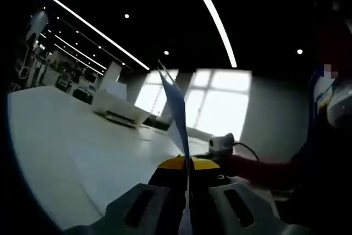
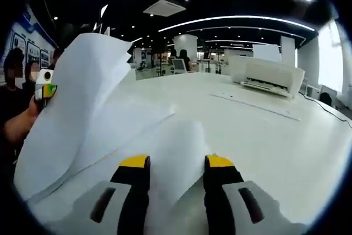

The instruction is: Organize the stack of printing papers by aligning and flattening the scattered papers on the table

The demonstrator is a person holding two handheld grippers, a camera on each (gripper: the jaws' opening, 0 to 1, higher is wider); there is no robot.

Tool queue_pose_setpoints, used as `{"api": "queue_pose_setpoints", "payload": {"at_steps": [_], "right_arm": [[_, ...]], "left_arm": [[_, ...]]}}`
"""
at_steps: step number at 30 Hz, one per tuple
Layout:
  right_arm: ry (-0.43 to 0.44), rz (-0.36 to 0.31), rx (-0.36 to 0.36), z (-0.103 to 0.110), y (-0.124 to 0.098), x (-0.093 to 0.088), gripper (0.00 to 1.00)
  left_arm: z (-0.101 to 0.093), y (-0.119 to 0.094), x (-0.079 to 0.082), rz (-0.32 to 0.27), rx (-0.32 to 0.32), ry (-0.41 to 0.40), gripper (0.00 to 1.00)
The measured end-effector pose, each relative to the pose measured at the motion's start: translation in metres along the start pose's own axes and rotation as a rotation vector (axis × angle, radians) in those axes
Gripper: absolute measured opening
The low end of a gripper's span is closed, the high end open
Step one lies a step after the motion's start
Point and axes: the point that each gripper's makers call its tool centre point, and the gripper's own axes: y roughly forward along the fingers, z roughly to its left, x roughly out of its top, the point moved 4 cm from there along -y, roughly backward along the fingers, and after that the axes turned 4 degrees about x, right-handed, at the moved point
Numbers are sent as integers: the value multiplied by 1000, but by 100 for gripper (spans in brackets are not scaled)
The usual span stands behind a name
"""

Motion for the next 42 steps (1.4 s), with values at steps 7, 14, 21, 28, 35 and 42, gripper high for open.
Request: {"api": "queue_pose_setpoints", "payload": {"at_steps": [7, 14, 21, 28, 35, 42], "right_arm": [[-17, 2, 56, 8, 0, 0, 25], [-51, 5, 84, 16, 1, 0, 16], [-40, 14, 85, 16, 1, 0, 13], [-70, 16, 63, 19, -4, 0, 0], [-38, -46, 57, 14, -11, 8, 0], [-39, -70, 65, 19, -12, 12, 0]], "left_arm": [[1, 0, 0, -1, 0, -1, 6], [2, -1, 0, 1, 0, 0, 6], [2, -2, 0, 1, 1, 1, 6], [3, -2, 0, 1, 1, 1, 6], [4, -2, 1, 1, 2, 1, 6], [5, -1, 0, 1, 2, 1, 6]]}}
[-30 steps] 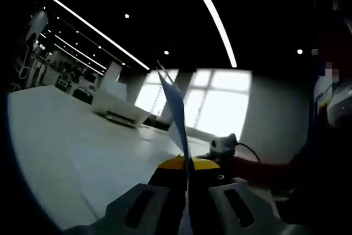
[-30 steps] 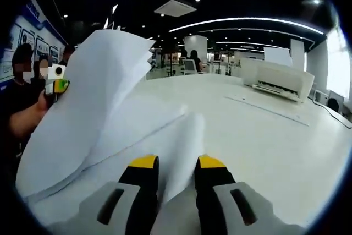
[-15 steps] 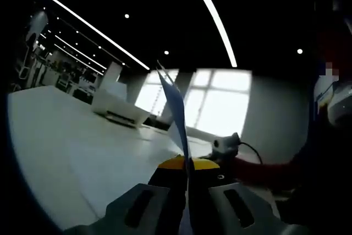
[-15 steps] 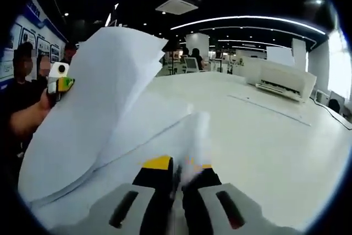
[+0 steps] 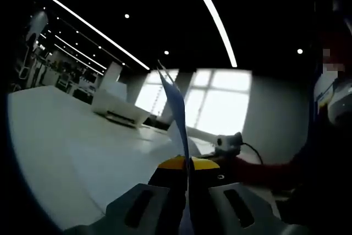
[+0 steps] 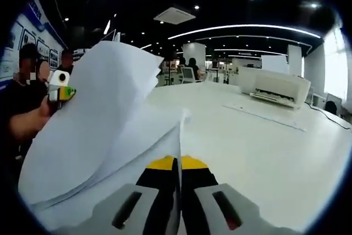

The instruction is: Organize the stack of printing papers by aligning and flattening the scattered papers on the table

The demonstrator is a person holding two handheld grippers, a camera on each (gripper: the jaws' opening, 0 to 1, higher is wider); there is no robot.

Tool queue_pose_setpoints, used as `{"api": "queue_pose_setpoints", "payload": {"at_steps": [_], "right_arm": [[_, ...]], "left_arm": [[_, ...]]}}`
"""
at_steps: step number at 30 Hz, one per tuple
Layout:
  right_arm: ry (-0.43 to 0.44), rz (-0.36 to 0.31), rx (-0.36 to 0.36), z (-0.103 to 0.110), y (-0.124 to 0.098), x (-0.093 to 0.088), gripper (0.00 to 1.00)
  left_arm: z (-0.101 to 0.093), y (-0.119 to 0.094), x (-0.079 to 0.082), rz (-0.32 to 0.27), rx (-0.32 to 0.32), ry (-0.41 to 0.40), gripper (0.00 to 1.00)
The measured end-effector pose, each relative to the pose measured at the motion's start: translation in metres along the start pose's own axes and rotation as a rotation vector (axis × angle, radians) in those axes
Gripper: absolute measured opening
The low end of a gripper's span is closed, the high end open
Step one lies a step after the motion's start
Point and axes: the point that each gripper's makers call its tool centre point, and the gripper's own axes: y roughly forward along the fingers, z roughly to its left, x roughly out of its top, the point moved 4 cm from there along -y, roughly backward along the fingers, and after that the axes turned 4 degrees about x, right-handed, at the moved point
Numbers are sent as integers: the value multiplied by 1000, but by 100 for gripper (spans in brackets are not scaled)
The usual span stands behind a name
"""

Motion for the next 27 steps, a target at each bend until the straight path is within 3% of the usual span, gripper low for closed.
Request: {"api": "queue_pose_setpoints", "payload": {"at_steps": [12, 15, 27], "right_arm": [[66, -99, 16, -2, -7, 13, 0], [82, -114, 24, -10, -6, 15, 0], [78, -146, 19, -5, -12, 21, 0]], "left_arm": [[3, 0, 1, 0, -1, 1, 6], [3, 0, 1, 0, 0, 2, 6], [7, 0, 2, 0, 1, 3, 6]]}}
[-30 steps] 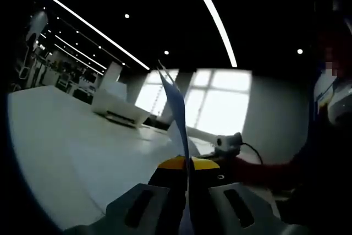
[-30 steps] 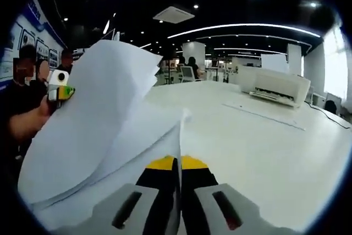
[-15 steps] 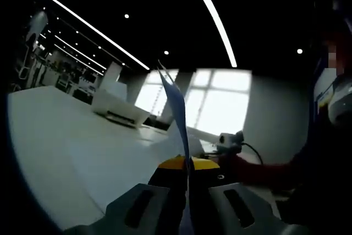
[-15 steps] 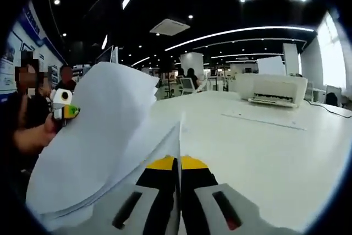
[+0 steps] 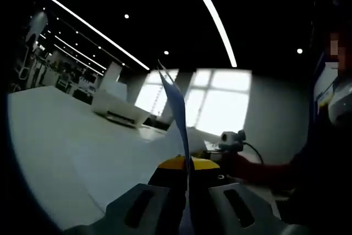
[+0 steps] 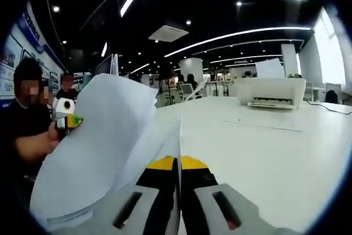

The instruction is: Organize the stack of printing papers by aligning and flattening the scattered papers on the table

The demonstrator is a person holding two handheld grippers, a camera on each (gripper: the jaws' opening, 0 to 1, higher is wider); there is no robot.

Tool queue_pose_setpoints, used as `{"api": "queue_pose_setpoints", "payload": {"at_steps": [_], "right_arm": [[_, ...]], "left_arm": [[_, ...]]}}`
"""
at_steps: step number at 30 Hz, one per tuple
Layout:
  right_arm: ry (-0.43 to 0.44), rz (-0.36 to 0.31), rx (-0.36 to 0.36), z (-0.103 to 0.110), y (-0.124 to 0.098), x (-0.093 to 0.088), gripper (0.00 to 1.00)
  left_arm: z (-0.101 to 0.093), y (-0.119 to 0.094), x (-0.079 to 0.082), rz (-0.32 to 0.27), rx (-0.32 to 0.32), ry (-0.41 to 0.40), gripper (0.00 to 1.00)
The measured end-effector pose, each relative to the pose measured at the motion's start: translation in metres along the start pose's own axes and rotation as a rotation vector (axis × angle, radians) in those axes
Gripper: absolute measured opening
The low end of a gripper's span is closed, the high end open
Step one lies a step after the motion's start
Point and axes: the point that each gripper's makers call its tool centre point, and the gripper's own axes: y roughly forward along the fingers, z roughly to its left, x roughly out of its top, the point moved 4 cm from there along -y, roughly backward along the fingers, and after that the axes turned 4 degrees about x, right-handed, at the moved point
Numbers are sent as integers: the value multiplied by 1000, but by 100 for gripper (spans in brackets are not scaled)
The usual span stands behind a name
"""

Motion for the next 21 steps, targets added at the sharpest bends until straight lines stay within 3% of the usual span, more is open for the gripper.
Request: {"api": "queue_pose_setpoints", "payload": {"at_steps": [21], "right_arm": [[-45, -70, -57, -7, -25, 42, 0]], "left_arm": [[-2, 0, 0, 1, 0, 5, 6]]}}
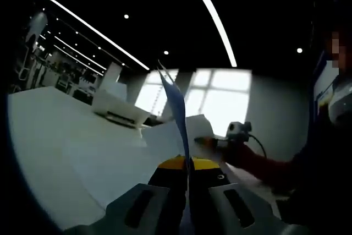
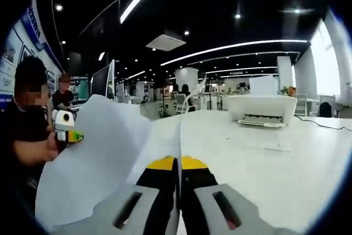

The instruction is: Organize the stack of printing papers by aligning and flattening the scattered papers on the table

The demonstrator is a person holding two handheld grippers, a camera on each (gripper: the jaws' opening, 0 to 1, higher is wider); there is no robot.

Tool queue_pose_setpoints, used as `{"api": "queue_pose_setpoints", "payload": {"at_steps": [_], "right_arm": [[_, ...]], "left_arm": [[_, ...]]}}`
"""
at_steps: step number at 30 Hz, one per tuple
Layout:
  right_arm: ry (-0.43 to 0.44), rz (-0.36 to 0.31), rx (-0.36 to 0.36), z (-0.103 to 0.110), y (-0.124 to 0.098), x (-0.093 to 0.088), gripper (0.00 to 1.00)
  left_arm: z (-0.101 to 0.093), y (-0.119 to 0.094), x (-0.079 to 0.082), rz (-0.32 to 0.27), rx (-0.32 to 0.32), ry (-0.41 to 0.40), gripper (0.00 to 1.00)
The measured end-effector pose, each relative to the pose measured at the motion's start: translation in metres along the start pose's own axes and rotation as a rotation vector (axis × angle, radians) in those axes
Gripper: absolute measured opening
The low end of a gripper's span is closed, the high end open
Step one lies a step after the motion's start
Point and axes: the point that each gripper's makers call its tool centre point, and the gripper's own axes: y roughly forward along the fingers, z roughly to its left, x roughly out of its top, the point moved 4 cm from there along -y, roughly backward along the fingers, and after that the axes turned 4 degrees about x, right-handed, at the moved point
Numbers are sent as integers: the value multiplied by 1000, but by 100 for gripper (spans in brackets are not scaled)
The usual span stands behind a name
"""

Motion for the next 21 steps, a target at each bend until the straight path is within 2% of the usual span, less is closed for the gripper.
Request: {"api": "queue_pose_setpoints", "payload": {"at_steps": [7, 21], "right_arm": [[0, -22, -12, 1, -13, 15, 0], [-67, -98, -46, 8, -44, 64, 0]], "left_arm": [[-1, 0, 0, 0, 0, 0, 6], [-4, -1, -1, 5, 1, 4, 6]]}}
